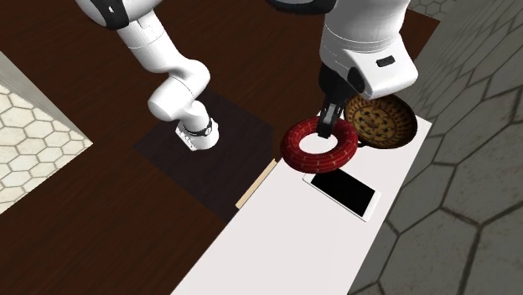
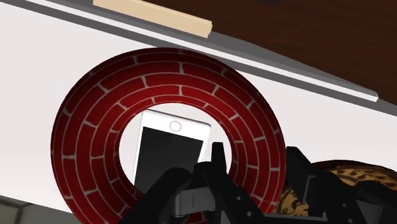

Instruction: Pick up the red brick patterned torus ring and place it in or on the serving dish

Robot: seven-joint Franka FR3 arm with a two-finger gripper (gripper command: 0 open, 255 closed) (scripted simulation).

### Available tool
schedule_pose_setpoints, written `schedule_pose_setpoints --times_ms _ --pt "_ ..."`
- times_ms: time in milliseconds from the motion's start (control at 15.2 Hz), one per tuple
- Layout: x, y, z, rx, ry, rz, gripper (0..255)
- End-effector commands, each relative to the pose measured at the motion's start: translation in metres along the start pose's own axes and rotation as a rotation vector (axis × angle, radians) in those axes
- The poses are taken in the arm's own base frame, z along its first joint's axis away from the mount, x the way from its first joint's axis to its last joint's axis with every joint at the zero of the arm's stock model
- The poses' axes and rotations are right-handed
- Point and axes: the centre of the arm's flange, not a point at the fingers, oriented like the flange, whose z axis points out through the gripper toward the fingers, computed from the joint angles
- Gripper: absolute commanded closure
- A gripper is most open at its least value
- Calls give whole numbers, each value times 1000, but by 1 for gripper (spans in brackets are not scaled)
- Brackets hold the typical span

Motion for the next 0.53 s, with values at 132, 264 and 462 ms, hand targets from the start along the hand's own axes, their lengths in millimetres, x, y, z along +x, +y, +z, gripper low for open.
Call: schedule_pose_setpoints --times_ms 132,264,462 --pt "2 0 -21 0 0 0 255" --pt "3 0 -32 0 0 0 255" --pt "4 0 -48 0 0 0 255"
